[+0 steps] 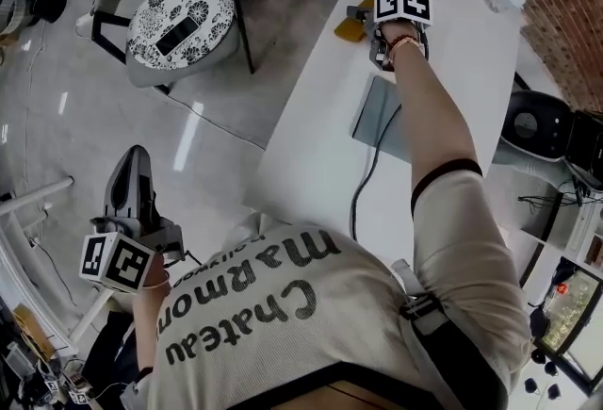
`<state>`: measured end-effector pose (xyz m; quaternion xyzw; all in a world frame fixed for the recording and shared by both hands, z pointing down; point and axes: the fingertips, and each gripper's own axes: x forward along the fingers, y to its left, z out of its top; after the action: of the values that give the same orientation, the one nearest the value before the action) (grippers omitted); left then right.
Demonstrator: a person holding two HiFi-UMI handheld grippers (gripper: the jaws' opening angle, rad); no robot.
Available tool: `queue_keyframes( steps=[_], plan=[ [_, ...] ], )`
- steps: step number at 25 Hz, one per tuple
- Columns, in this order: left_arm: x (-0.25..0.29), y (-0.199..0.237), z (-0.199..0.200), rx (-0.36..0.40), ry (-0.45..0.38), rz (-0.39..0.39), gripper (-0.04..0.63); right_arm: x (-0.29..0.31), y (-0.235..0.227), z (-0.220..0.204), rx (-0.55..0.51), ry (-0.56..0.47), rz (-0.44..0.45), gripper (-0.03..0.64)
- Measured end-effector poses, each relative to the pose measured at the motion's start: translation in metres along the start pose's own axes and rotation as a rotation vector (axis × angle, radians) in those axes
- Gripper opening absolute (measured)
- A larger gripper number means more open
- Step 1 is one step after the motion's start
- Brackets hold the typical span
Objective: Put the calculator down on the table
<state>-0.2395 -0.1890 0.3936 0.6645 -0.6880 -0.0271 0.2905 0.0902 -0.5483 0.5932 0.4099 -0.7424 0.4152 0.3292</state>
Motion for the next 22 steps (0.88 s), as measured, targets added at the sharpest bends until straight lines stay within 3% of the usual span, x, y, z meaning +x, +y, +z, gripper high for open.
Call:
queue_keyframes(
  steps=[4,9,18,22],
  plan=[
    [0.001,0.001,-0.003,-0.008,0.004,0.002,0.002,0.001,-0.003,-0.001,-0.023,0.014,-0.031,0.286],
    [-0.002,0.001,-0.008,-0.026,-0.004,0.002,0.002,-0.001,-0.011,-0.002,-0.116,-0.017,-0.071,0.350],
    [-0.003,0.002,-0.011,-0.032,-0.008,0.011,0.002,0.001,-0.020,-0.002,-0.126,-0.049,-0.098,0.416],
    [-0.003,0.000,-0.011,-0.037,-0.002,0.010,0.002,-0.001,-0.021,0.001,-0.126,-0.072,-0.100,0.416]
  ],
)
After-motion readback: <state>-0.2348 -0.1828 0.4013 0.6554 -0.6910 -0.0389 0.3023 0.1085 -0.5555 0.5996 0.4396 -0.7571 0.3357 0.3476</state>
